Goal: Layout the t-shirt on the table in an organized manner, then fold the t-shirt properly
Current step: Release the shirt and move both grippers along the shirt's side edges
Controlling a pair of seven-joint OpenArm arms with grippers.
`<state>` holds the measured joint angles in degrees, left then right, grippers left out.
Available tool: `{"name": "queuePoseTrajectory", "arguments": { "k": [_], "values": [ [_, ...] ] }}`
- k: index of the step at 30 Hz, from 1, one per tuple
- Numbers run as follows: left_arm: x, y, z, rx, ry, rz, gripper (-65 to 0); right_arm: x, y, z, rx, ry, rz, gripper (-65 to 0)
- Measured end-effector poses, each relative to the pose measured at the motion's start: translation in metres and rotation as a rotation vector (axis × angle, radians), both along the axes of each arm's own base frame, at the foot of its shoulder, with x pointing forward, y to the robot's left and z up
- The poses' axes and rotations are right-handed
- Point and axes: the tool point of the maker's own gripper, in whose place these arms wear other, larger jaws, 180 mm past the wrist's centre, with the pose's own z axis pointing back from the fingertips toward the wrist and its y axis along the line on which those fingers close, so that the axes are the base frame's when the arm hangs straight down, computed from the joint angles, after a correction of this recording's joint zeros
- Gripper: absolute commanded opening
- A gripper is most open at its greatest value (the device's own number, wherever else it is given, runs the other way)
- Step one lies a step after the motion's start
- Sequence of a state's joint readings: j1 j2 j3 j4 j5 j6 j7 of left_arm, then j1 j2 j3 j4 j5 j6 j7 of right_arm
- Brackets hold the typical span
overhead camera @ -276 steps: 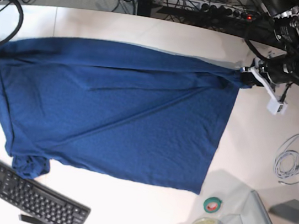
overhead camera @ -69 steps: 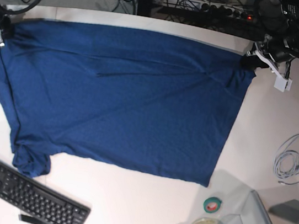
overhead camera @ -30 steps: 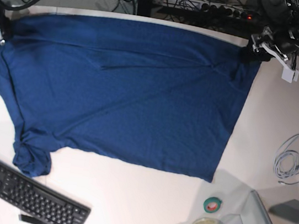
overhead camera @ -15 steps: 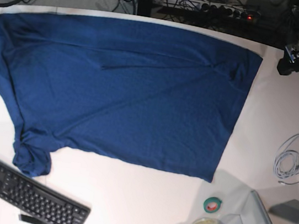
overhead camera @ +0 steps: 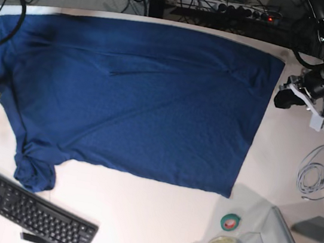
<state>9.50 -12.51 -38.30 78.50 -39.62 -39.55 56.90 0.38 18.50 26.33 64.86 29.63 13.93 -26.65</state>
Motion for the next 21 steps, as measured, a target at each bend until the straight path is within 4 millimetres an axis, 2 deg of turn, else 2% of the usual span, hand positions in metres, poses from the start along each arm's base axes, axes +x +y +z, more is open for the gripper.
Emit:
{"name": "queuePoseTrajectory", "arguments": {
  "k": [2, 3, 6, 8, 9, 12, 13, 15, 16, 18, 21],
  "values": [
    [0.010, -0.005, 0.002, 0.009, -0.007, -0.023, -65.0, 0.017, 0.012, 0.002, -0.004, -0.014, 0.050, -65.0],
    [0.015, -0.006, 0.003, 0.028, -0.009, -0.040, -65.0, 0.024, 0.018, 0.003, -0.008, -0.016, 0.074, -65.0],
    [0.025, -0.008, -0.001, 0.102, 0.013, -0.079, -65.0, 0.037, 0.021, 0.003, -0.047, 0.005, 0.139, -60.0],
    [0.021, -0.007, -0.008, 0.148, 0.045, -0.078, -65.0, 0.042, 0.020, -0.003, -0.098, 0.050, 0.196, -56.7],
    [0.016, -0.009, -0.015, 0.167, 0.076, -0.088, -65.0, 0.046, 0.020, -0.006, -0.133, 0.070, 0.226, -52.7],
    [0.013, -0.021, -0.021, 0.180, 0.079, -0.099, -65.0, 0.057, 0.019, -0.018, -0.203, 0.139, 0.268, -42.3],
    [0.019, -0.028, -0.019, 0.182, 0.047, -0.106, -65.0, 0.061, 0.017, -0.021, -0.211, 0.145, 0.264, -42.6],
    [0.031, -0.046, -0.013, 0.177, -0.013, -0.147, -65.0, 0.068, 0.013, -0.025, -0.236, 0.144, 0.251, -49.7],
    [0.035, -0.055, -0.013, 0.180, -0.028, -0.172, -65.0, 0.068, 0.011, -0.028, -0.238, 0.149, 0.247, -55.7],
    [0.035, -0.073, -0.018, 0.172, -0.026, -0.200, -65.0, 0.063, 0.007, -0.035, -0.258, 0.180, 0.253, -65.0],
    [0.027, -0.080, -0.035, 0.179, 0.018, -0.209, -65.0, 0.059, 0.008, -0.041, -0.244, 0.200, 0.248, -64.2]
  ]
}}
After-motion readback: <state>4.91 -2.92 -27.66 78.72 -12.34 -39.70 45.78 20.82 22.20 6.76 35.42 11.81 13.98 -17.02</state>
